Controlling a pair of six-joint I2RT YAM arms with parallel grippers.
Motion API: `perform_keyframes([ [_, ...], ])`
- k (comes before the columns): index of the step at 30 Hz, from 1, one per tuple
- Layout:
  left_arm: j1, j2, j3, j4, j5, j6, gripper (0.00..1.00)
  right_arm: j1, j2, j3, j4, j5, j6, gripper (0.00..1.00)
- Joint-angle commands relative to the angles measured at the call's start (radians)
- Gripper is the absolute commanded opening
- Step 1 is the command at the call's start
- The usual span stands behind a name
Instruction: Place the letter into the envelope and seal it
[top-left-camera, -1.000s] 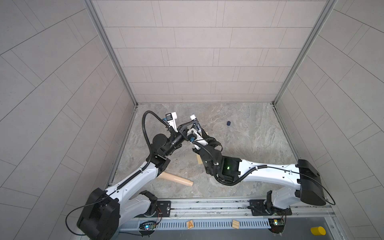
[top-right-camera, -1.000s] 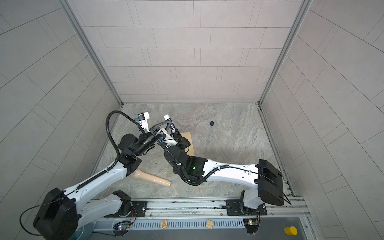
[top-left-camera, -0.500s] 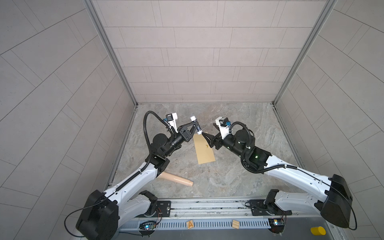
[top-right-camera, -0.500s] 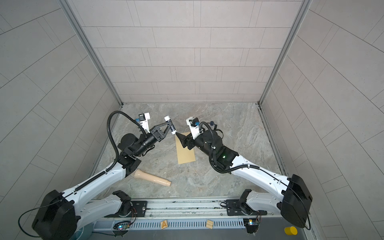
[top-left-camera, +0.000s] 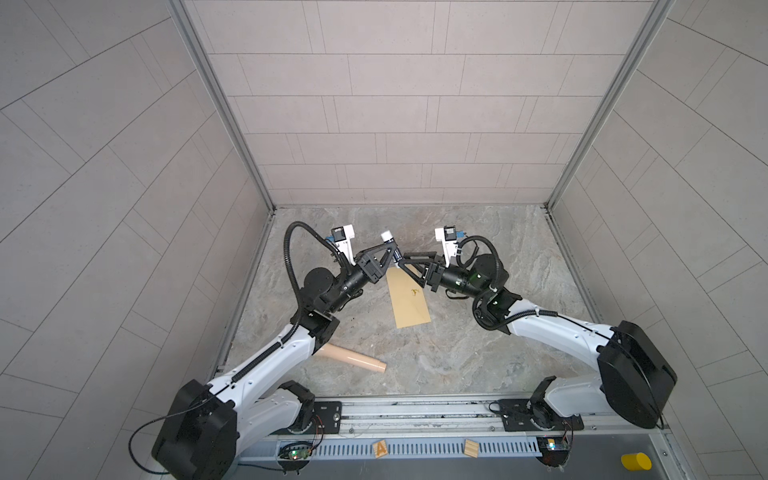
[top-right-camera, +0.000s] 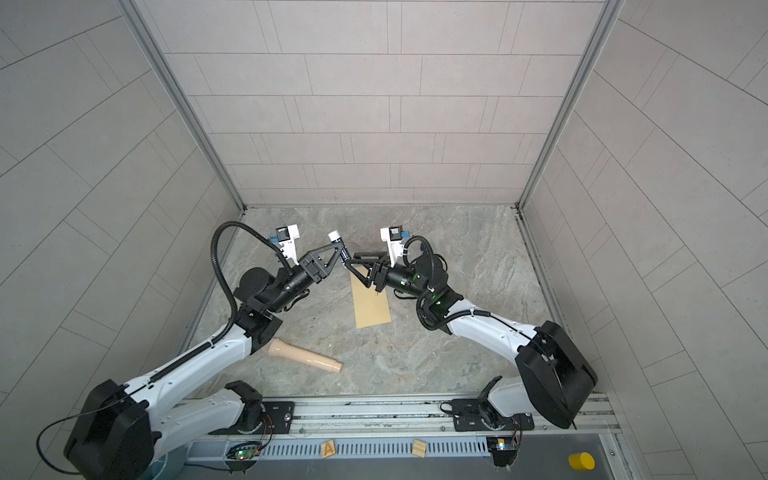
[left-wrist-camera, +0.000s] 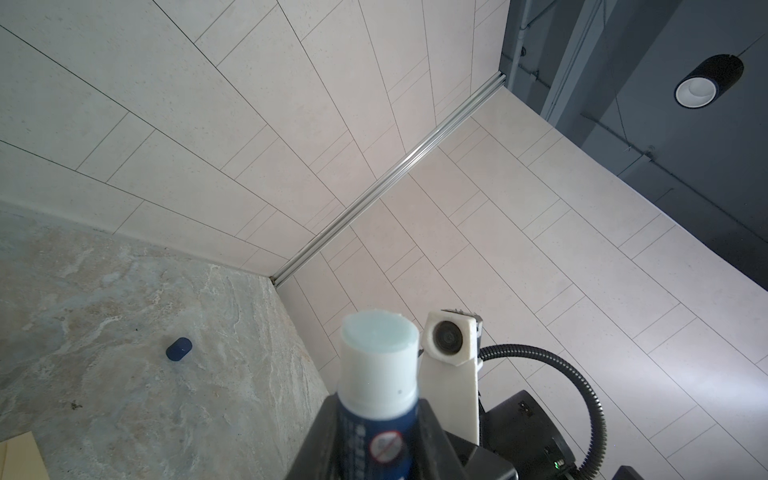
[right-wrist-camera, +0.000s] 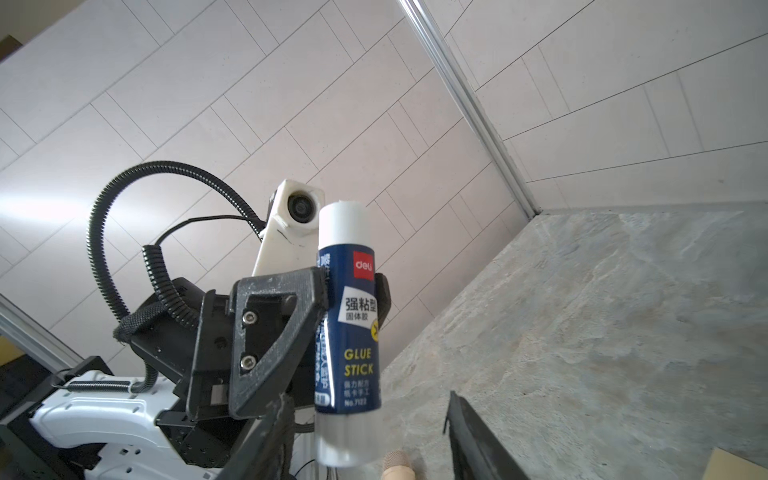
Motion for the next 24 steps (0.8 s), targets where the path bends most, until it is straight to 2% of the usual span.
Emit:
perform_keyframes([
  [1,0.002,-0.007,0.029,0.067,0.012,-0.006,0.0,-0.001,0.04,0.017,0.173,-0.076,0.137,0.51],
  [7,0.001,-0.006,0.03,0.066,0.012,-0.006,0.0,-0.001,0.093,0.022,0.259,-0.097,0.21,0.38],
  [13,0.001,-0.003,0.03,0.065,0.011,-0.003,0.0,0.0,0.087,0.015,0.244,-0.091,0.197,0.25],
  [20,0.001,0.003,0.031,0.051,0.006,0.011,0.0,0.001,0.039,0.012,0.112,-0.067,0.1,0.05],
  [24,0.0,0.001,0.03,0.019,-0.001,0.039,0.0,0.011,-0.033,0.029,-0.106,0.015,-0.067,0.0],
])
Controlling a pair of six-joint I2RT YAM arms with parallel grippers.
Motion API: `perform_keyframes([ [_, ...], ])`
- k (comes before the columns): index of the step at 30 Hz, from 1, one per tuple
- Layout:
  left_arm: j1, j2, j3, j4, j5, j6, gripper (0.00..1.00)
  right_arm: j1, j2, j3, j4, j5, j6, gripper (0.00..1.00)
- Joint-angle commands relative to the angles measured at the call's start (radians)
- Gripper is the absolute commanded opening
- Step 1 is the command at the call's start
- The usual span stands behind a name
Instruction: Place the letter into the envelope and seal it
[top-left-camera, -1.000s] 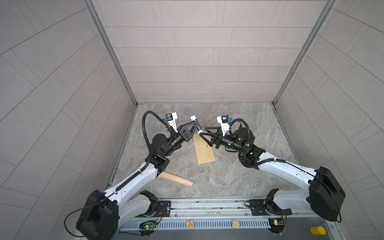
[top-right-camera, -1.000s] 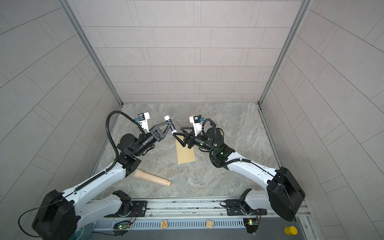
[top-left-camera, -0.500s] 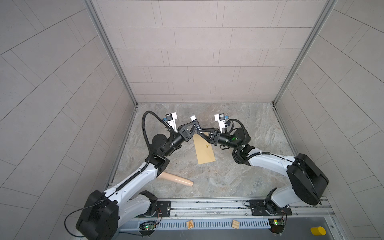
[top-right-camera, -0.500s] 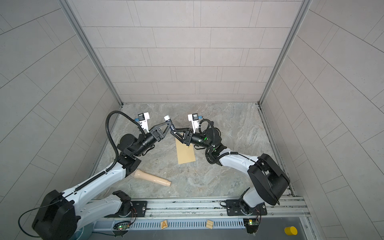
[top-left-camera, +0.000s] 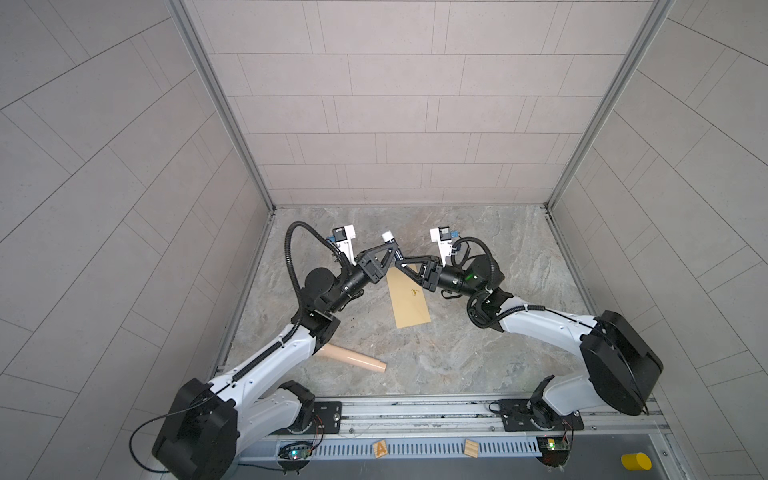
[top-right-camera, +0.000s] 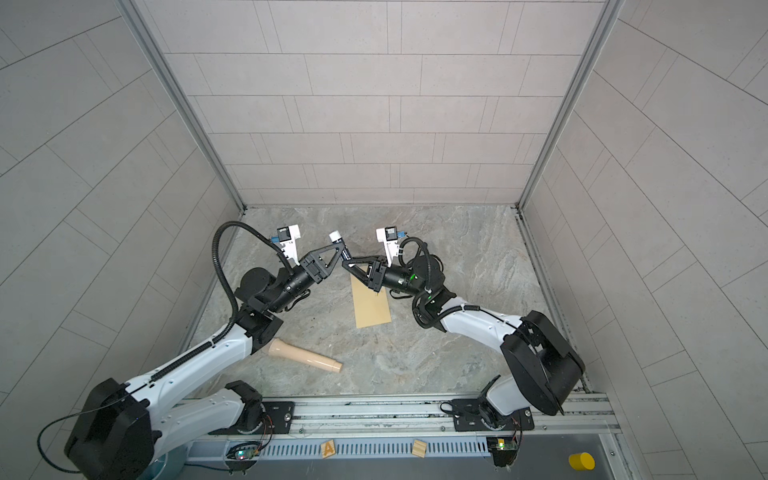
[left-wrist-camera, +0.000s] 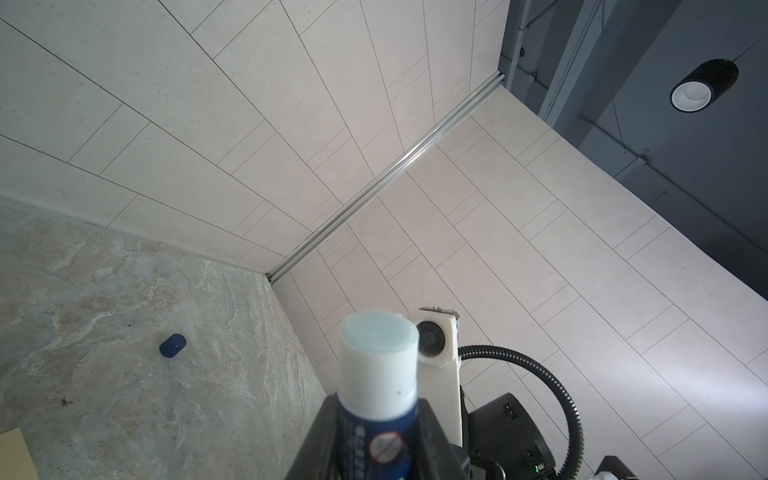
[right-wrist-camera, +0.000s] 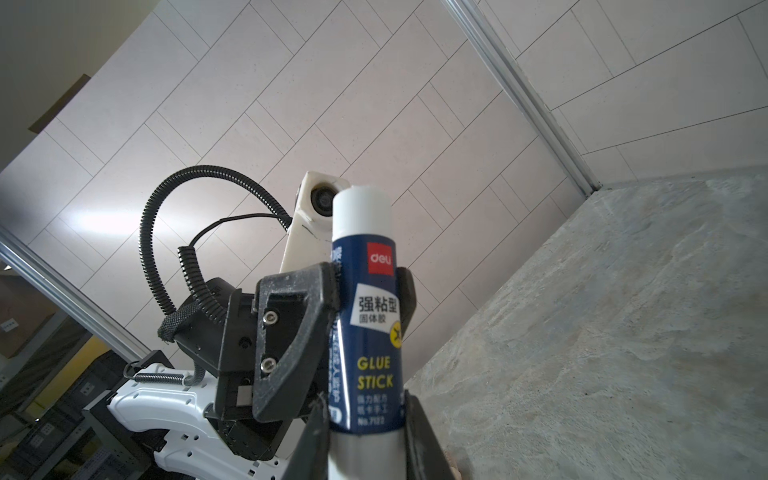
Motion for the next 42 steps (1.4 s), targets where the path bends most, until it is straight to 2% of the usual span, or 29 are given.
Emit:
perform_keyframes([
  [1,0.0,-0.007,0.03,0.008,-0.003,0.055,0.0,0.019,-0.087,0.038,-0.239,0.101,-0.189,0.0],
  [4,0.0,-0.01,0.03,-0.024,-0.018,0.076,0.0,0.085,-0.159,0.108,-0.538,0.299,-0.436,0.0],
  [6,-0.001,-0.008,0.028,-0.034,-0.022,0.083,0.0,0.163,-0.183,0.168,-0.703,0.505,-0.601,0.0],
  [9,-0.002,0.003,0.025,-0.036,-0.028,0.084,0.0,0.268,-0.17,0.239,-0.815,0.766,-0.76,0.0],
  [13,-0.004,0.013,0.022,-0.036,-0.035,0.08,0.0,0.396,-0.11,0.306,-0.849,1.053,-0.932,0.0],
  [18,-0.005,0.017,0.017,-0.049,-0.05,0.079,0.0,0.546,0.014,0.379,-0.792,1.403,-1.196,0.0],
  [20,-0.006,0.018,0.017,-0.049,-0.051,0.078,0.0,0.578,0.059,0.402,-0.762,1.481,-1.269,0.0],
  [22,-0.006,0.018,0.017,-0.049,-0.05,0.078,0.0,0.587,0.082,0.417,-0.761,1.5,-1.273,0.0],
  [25,-0.006,0.014,0.016,-0.051,-0.05,0.079,0.0,0.583,0.065,0.408,-0.788,1.431,-1.219,0.06],
  [28,-0.006,0.005,0.017,-0.053,-0.041,0.082,0.0,0.543,-0.002,0.373,-0.838,1.26,-1.115,0.21],
  [31,-0.005,-0.009,0.029,-0.059,-0.018,0.084,0.0,0.456,-0.089,0.312,-0.86,1.007,-0.971,0.42],
  [33,-0.004,-0.02,0.035,-0.058,-0.009,0.08,0.0,0.371,-0.143,0.257,-0.833,0.784,-0.855,0.55],
  [36,-0.004,-0.036,0.047,-0.056,0.01,0.079,0.0,0.235,-0.203,0.159,-0.713,0.493,-0.683,0.68],
  [38,-0.004,-0.047,0.053,-0.054,0.021,0.072,0.0,0.161,-0.22,0.102,-0.6,0.347,-0.564,0.71],
  [42,-0.003,-0.055,0.061,-0.012,0.044,0.042,0.0,0.079,-0.201,0.012,-0.358,0.155,-0.361,0.74],
])
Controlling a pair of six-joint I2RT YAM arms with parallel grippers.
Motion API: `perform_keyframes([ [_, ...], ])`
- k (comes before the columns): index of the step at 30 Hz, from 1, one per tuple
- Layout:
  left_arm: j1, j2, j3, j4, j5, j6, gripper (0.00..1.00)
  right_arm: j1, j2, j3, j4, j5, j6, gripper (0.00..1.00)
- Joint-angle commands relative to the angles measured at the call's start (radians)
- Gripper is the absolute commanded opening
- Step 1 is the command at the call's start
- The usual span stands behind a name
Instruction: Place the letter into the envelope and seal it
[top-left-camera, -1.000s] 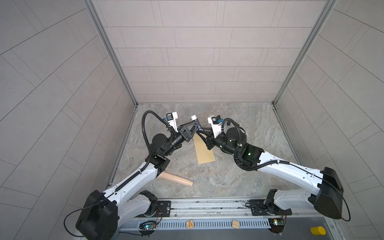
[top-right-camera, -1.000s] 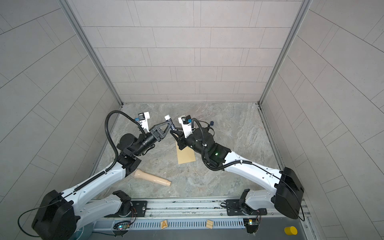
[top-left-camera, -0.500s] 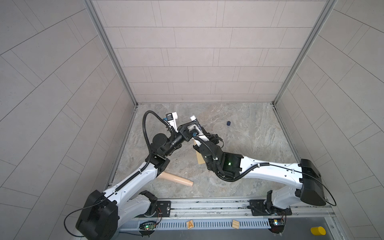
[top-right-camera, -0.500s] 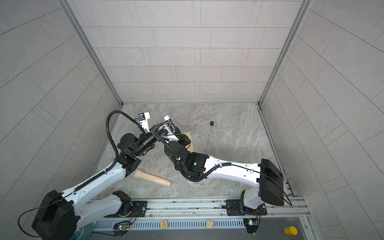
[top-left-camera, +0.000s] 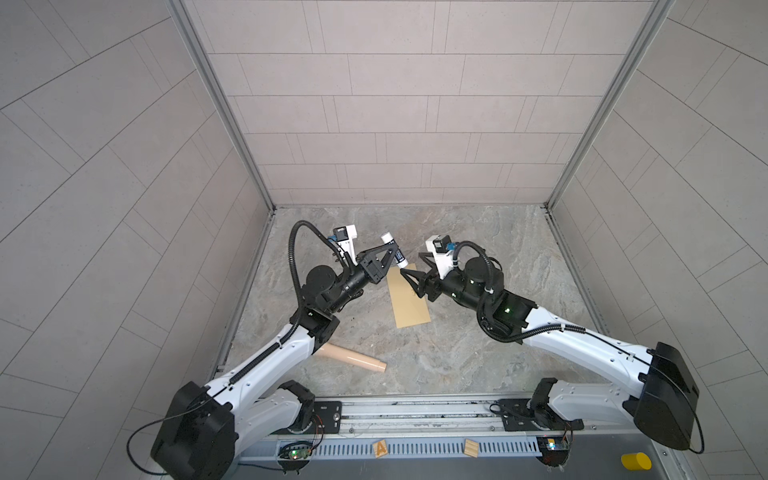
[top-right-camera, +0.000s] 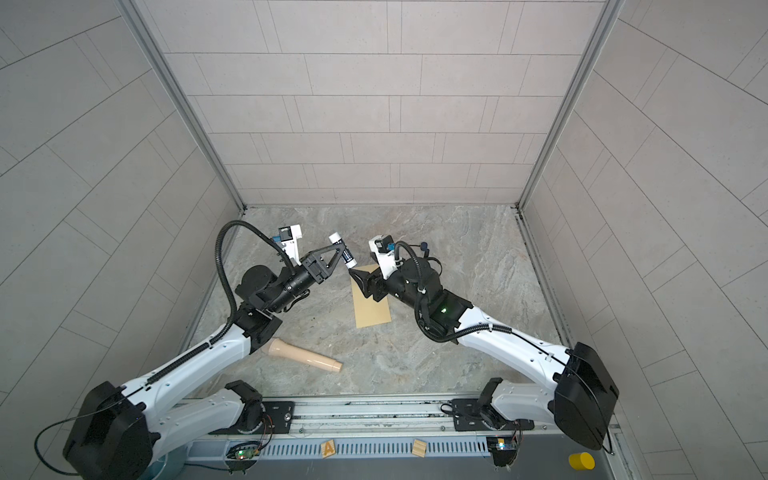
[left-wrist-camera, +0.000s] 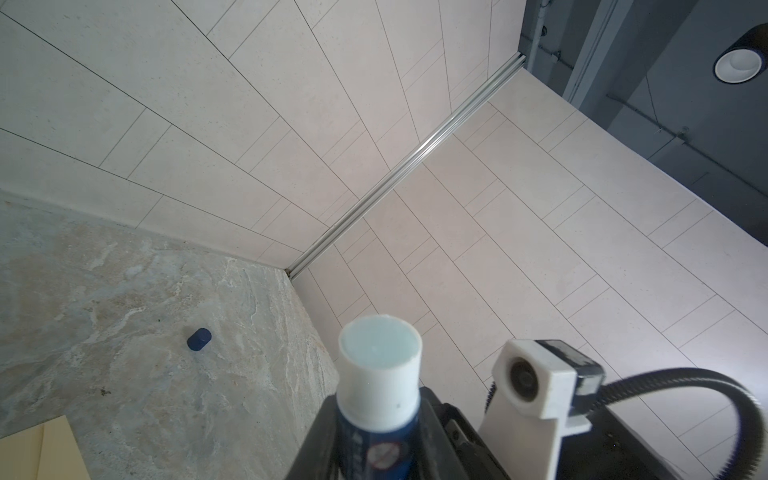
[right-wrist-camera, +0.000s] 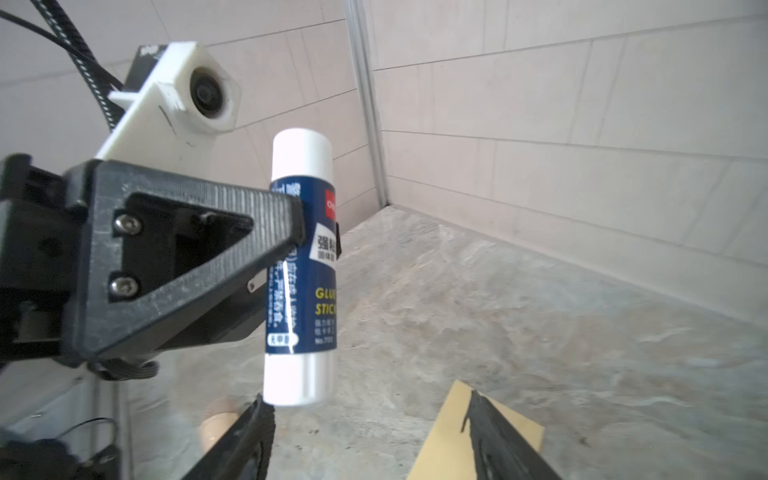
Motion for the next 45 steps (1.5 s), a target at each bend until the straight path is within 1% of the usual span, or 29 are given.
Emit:
perform_keyframes([
  [1,0.002,-0.034,0.044,0.071,0.044,-0.017,0.0,-0.041,0.018,-0.051,0.279,-0.309,0.263,0.74],
  [3,0.002,-0.034,0.045,0.087,0.052,-0.026,0.0,-0.064,0.049,-0.076,0.421,-0.37,0.372,0.74],
  [5,0.002,-0.034,0.044,0.094,0.055,-0.033,0.0,-0.081,0.082,-0.086,0.539,-0.42,0.451,0.74],
  [9,0.001,-0.035,0.043,0.096,0.056,-0.033,0.0,-0.095,0.131,-0.082,0.656,-0.475,0.54,0.71],
  [13,0.002,-0.034,0.043,0.096,0.055,-0.034,0.0,-0.095,0.141,-0.084,0.686,-0.484,0.557,0.67],
  [20,0.002,-0.031,0.04,0.1,0.052,-0.035,0.0,-0.1,0.141,-0.086,0.698,-0.476,0.568,0.55],
  [29,0.002,-0.033,0.038,0.099,0.048,-0.035,0.0,-0.115,0.148,-0.094,0.719,-0.45,0.591,0.31],
  [31,0.002,-0.034,0.035,0.1,0.046,-0.035,0.0,-0.117,0.147,-0.093,0.717,-0.444,0.591,0.27],
  [36,0.002,-0.027,0.035,0.09,0.042,-0.028,0.0,-0.117,0.135,-0.086,0.658,-0.424,0.549,0.19],
  [39,0.002,-0.025,0.033,0.077,0.035,-0.019,0.0,-0.114,0.112,-0.081,0.572,-0.381,0.494,0.14],
  [42,0.002,-0.025,0.036,0.048,0.022,0.0,0.0,-0.087,0.058,-0.064,0.394,-0.286,0.358,0.1],
  [45,0.001,-0.025,0.037,0.016,0.007,0.019,0.0,-0.015,-0.004,-0.015,0.151,-0.113,0.15,0.07],
])
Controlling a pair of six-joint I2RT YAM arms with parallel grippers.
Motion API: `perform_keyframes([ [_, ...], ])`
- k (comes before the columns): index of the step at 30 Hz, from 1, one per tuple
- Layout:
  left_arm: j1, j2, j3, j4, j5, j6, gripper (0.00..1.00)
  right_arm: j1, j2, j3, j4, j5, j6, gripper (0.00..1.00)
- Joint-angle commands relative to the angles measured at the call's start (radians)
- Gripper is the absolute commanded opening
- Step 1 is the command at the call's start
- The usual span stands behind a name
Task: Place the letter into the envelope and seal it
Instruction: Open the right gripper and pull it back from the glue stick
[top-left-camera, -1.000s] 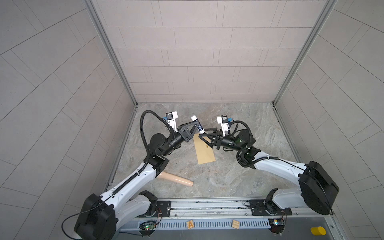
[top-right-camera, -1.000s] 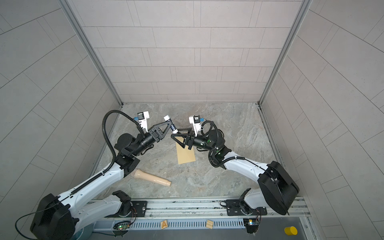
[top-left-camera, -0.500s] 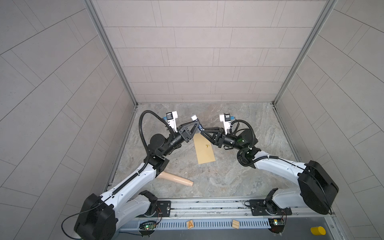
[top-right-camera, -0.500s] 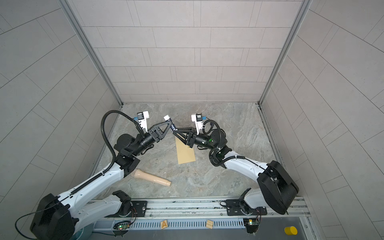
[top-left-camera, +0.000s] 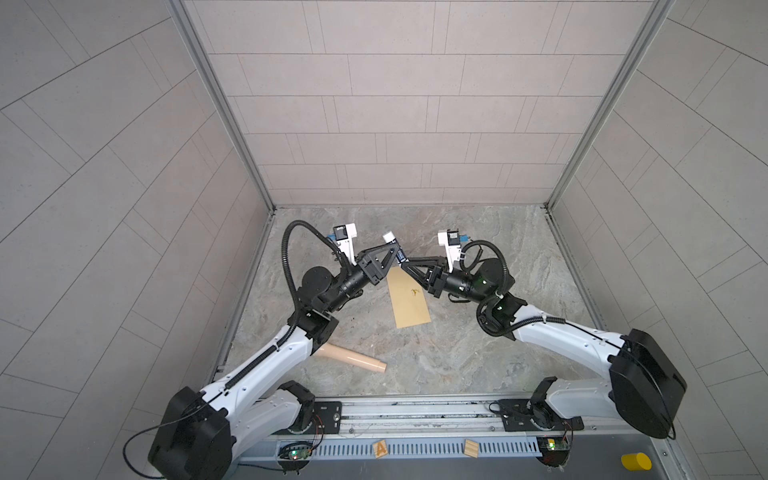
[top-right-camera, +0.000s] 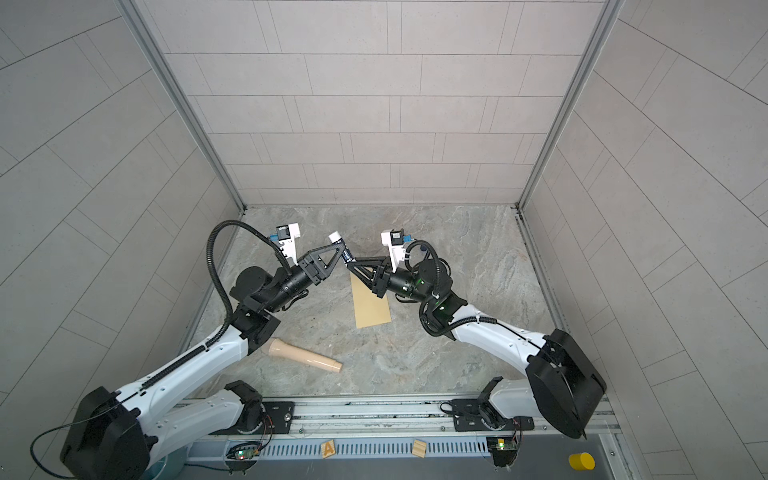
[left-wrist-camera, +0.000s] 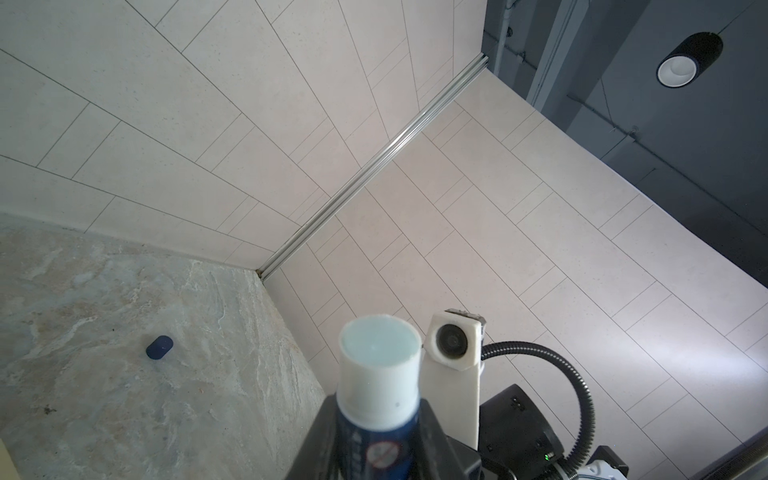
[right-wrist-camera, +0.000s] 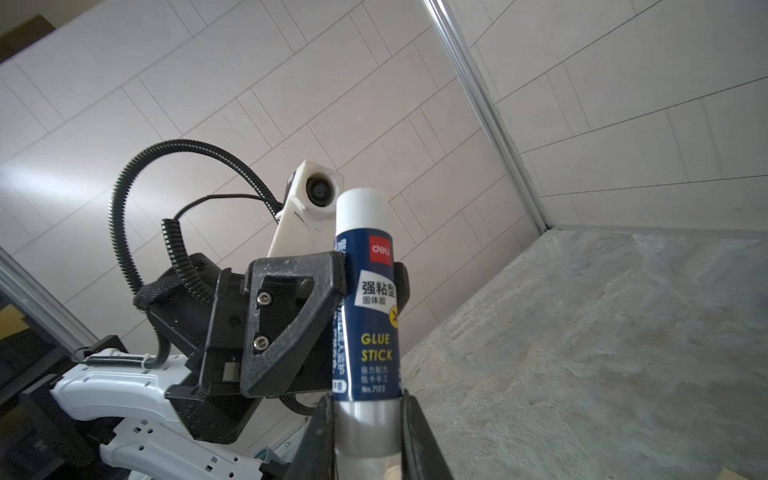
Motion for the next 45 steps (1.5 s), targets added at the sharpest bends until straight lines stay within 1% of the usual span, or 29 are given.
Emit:
perform_keyframes([
  [1,0.002,-0.008,0.024,-0.008,-0.031,0.048,0.0,0.083,-0.078,0.079,-0.322,0.262,-0.299,0.06],
  [2,0.001,-0.007,0.025,-0.018,-0.038,0.051,0.0,0.116,-0.087,0.101,-0.385,0.345,-0.378,0.06],
  [5,0.001,0.001,0.024,-0.035,-0.051,0.056,0.0,0.226,-0.089,0.158,-0.5,0.571,-0.543,0.03],
  [8,0.0,0.012,0.024,-0.035,-0.054,0.054,0.0,0.324,-0.063,0.203,-0.541,0.766,-0.679,0.0],
  [11,0.001,0.016,0.024,-0.035,-0.056,0.054,0.0,0.378,-0.027,0.239,-0.558,0.873,-0.748,0.0],
  [14,0.001,0.016,0.022,-0.035,-0.059,0.055,0.0,0.393,-0.013,0.252,-0.56,0.891,-0.763,0.0],
  [16,0.001,0.015,0.021,-0.039,-0.058,0.06,0.0,0.394,-0.016,0.25,-0.558,0.881,-0.761,0.02],
  [19,0.0,0.014,0.02,-0.044,-0.053,0.075,0.0,0.391,-0.037,0.244,-0.568,0.841,-0.749,0.16],
  [21,0.001,0.012,0.02,-0.044,-0.046,0.081,0.0,0.378,-0.062,0.236,-0.581,0.786,-0.738,0.24],
  [23,0.001,0.008,0.019,-0.041,-0.039,0.089,0.0,0.343,-0.093,0.231,-0.618,0.703,-0.707,0.34],
  [28,0.001,-0.001,0.022,-0.032,0.002,0.14,0.0,0.204,-0.182,0.202,-0.657,0.468,-0.597,0.46],
  [31,0.001,-0.005,0.023,-0.038,0.016,0.169,0.0,0.128,-0.205,0.225,-0.724,0.357,-0.561,0.53],
  [32,0.001,-0.007,0.023,-0.039,0.018,0.172,0.0,0.112,-0.204,0.239,-0.755,0.336,-0.559,0.55],
  [34,0.001,-0.007,0.022,-0.031,0.026,0.177,0.0,0.099,-0.199,0.259,-0.812,0.318,-0.578,0.61],
  [37,0.002,-0.008,0.02,-0.003,0.063,0.204,0.0,0.079,-0.188,0.283,-0.877,0.308,-0.588,0.66],
  [41,0.001,-0.019,0.011,-0.022,0.096,0.333,0.0,0.022,-0.177,0.321,-0.953,0.269,-0.571,0.69],
  [45,-0.001,-0.044,-0.022,-0.04,0.104,0.511,0.0,-0.021,-0.189,0.343,-1.012,0.267,-0.573,0.7],
])
